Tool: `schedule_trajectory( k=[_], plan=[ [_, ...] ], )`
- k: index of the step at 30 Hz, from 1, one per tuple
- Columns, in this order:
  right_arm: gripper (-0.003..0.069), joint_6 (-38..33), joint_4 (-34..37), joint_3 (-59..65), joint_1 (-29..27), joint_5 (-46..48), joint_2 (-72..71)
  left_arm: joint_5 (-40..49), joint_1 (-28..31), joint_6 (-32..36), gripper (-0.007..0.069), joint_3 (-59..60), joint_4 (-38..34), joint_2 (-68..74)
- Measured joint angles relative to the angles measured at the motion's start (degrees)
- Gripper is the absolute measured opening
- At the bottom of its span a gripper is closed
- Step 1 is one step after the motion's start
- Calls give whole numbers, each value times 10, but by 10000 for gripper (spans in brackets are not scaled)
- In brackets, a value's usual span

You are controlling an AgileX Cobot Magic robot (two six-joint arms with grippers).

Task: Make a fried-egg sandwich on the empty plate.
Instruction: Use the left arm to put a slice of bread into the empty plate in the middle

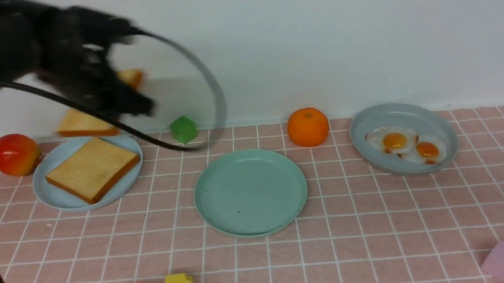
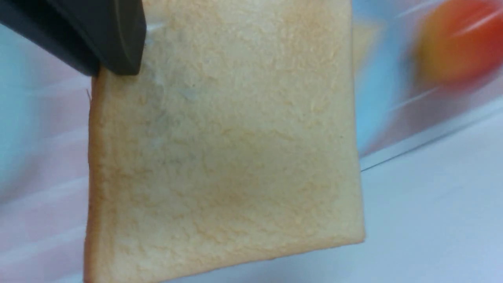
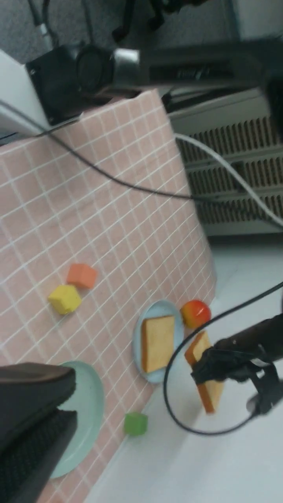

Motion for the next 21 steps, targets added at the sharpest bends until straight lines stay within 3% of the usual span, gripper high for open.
schedule_trajectory(
  k=[4, 9, 13, 21],
  plan=[
    [122, 79, -72, 0, 0, 8, 0, 4, -94, 19, 3, 0, -29, 31],
    [122, 181, -171, 0, 0, 31, -1, -13, -162, 22, 3, 1, -26, 85],
    [122, 212, -205, 0, 0, 60, -8, -29, -181, 23, 3, 1, -10, 122],
    [124, 223, -207, 0, 0, 80, -29, -39, -181, 21, 3, 1, 14, 150]
  ],
)
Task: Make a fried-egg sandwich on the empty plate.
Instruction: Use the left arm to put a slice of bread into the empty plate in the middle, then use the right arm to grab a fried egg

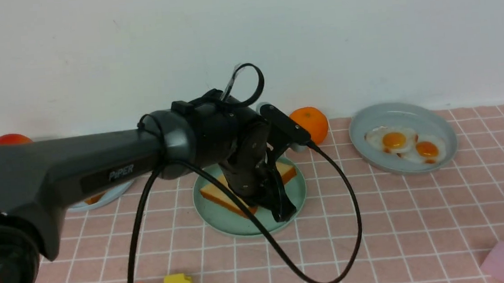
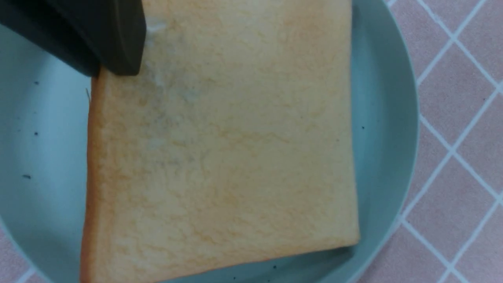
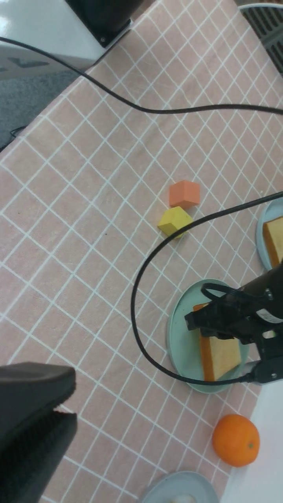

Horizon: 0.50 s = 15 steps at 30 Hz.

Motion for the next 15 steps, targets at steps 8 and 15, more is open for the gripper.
schedule_trajectory(
  k=[8, 15],
  plan=[
    [124, 0, 0, 0, 0, 5, -16, -11, 0, -1, 153, 0, 5, 0],
    [126, 5, 0, 0, 0, 6, -17, -6, 0, -40, 372, 0, 15, 0]
  ],
)
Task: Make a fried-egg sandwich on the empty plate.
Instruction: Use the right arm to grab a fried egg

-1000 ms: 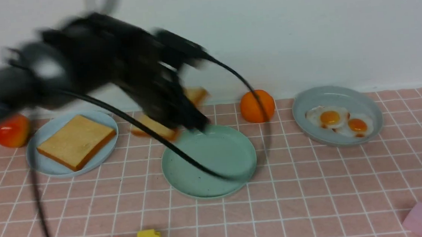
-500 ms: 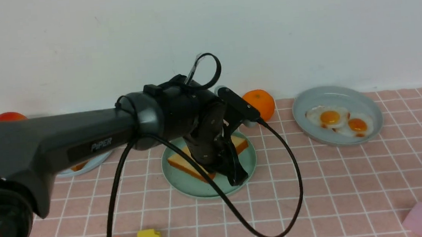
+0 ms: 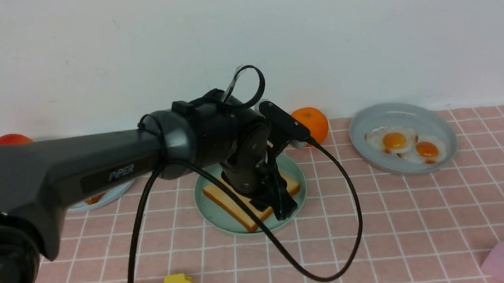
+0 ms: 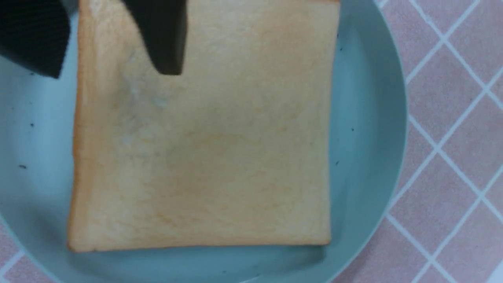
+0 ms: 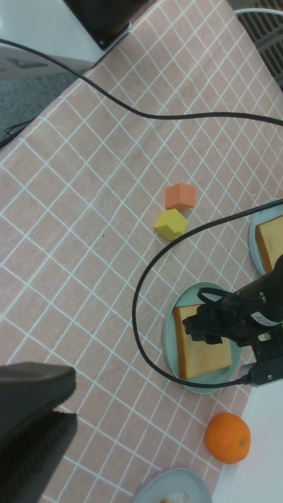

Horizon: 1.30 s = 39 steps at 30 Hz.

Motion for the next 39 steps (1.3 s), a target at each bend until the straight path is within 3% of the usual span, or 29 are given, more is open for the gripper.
schedule_trajectory(
  k=[3, 6, 11, 12, 14, 20, 27, 32, 39],
  plan=[
    [125, 18, -5, 0, 0, 0, 0, 22, -1, -21, 403, 0, 0, -10],
    [127, 48, -25, 0, 0, 0, 11, 73, -11, -65, 368, -5, -1, -57],
    [133, 68, -46, -1, 0, -7, 89, 113, -48, -121, 123, -11, -11, -202],
    [135, 69, -46, -1, 0, -16, 120, 119, -60, -127, 45, -10, -22, -252],
    [137, 71, -52, -1, 0, -54, 179, 120, -80, -132, -13, 15, -48, -352],
    [144, 102, -105, -5, -7, -156, 331, 101, -97, -133, -13, 156, -119, -554],
    [152, 134, -130, -82, -103, -199, 548, 16, -97, -114, -13, 343, -136, -772],
    [172, 117, -91, -180, -160, -209, 700, -30, -97, -113, -13, 380, -151, -817],
    [278, 104, -7, -384, -208, -170, 908, -83, -97, -94, -13, 384, -161, -815]
  ],
)
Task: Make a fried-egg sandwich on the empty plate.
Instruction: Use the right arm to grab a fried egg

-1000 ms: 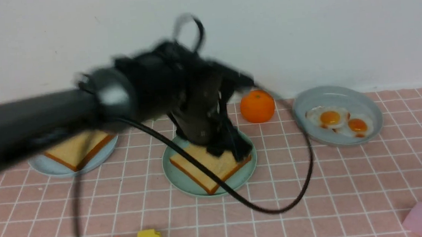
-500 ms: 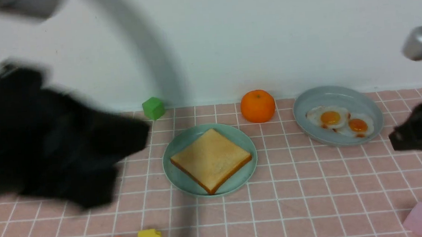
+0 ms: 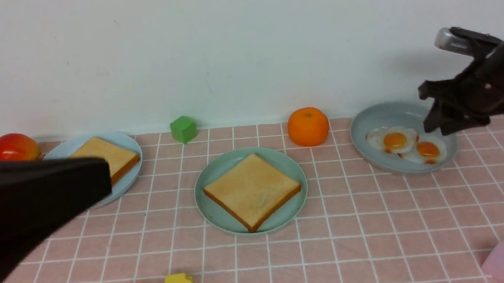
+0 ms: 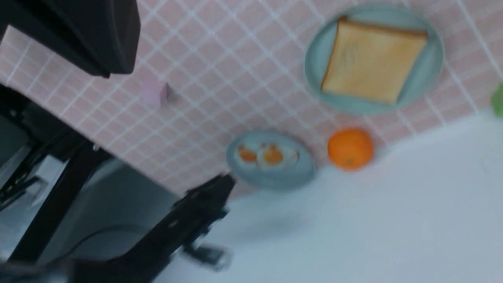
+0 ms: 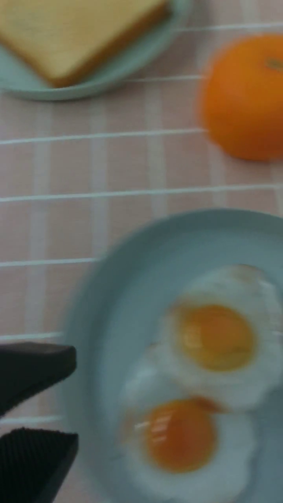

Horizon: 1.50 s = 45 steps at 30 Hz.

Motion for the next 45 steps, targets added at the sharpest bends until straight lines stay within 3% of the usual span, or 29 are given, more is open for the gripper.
schedule_trajectory(
  k=[4, 11, 39, 45],
  plan=[
    [308, 0, 35, -127, -14, 37, 113, -41, 0, 11, -13, 0, 0, -1],
    [313, 32, 13, -273, -18, 58, 217, -46, 0, 12, -13, 0, 0, -1],
    [316, 31, 46, -297, -20, 76, 254, -46, 0, 12, -13, 0, 0, -1],
    [283, 15, 70, -297, -20, 89, 258, -46, 0, 12, -13, 0, 0, -1]
  ],
)
